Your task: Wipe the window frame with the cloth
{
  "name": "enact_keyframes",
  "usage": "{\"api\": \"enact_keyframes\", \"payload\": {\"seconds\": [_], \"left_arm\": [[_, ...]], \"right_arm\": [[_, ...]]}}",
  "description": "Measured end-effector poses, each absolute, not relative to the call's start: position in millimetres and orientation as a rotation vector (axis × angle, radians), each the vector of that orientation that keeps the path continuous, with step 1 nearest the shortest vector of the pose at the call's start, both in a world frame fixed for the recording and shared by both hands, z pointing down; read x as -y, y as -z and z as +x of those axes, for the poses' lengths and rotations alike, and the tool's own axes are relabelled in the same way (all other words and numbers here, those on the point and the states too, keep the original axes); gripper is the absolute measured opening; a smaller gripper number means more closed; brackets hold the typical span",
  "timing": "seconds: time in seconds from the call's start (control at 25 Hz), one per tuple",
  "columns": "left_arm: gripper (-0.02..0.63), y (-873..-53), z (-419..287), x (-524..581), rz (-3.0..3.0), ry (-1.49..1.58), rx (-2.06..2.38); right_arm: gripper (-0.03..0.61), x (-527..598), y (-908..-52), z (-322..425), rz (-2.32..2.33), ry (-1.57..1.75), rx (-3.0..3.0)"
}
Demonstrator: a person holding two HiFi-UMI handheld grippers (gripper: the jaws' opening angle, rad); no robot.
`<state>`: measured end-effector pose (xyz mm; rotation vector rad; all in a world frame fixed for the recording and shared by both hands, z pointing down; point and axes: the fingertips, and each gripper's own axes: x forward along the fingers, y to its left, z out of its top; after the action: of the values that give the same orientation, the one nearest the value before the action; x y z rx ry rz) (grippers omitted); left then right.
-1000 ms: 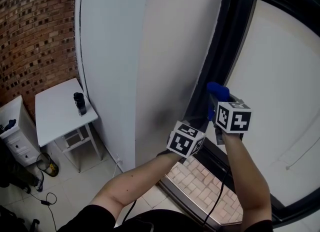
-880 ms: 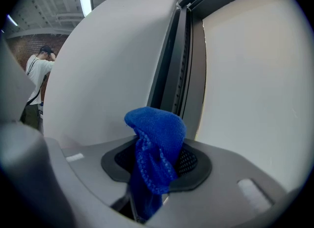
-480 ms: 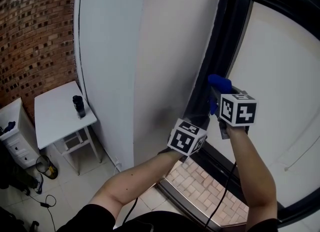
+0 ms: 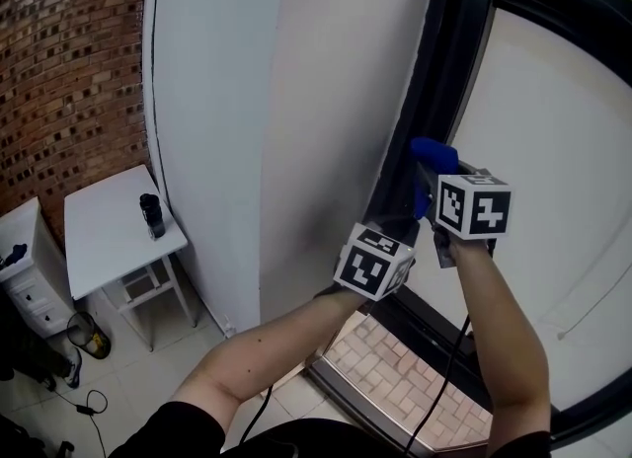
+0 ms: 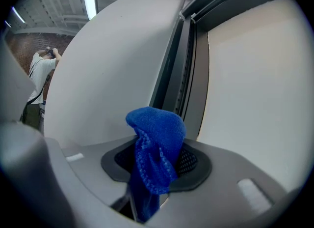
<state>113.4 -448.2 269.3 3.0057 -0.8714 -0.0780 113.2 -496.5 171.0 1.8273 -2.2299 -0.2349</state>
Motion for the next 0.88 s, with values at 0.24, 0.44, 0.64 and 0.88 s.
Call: {"api": "enact_keyframes", "payload": {"seconds": [0.24, 0.44, 0.64, 0.88], "left_arm": [[-0.011, -262.1, 117.3, 449.1, 3.006, 0.044, 0.864], [-0.011, -244.0, 114.5, 448.2, 3.018, 0.075, 0.867], [-0.011, -232.5, 113.4, 450.3, 3.01, 0.083, 0.899], [-0.011, -215.8, 114.3, 453.2, 3.024, 0.102, 0.92]], "right_arm": [[0.155, 497.5, -148.3, 114.3, 1.816, 0.257, 2.228], [0.155, 495.8, -126.7, 115.8, 1.849, 0.282, 2.237], [0.155, 495.4, -114.6, 114.6, 1.848, 0.291, 2.235], [0.156, 496.9, -97.5, 115.0, 1.866, 0.308, 2.22]]}}
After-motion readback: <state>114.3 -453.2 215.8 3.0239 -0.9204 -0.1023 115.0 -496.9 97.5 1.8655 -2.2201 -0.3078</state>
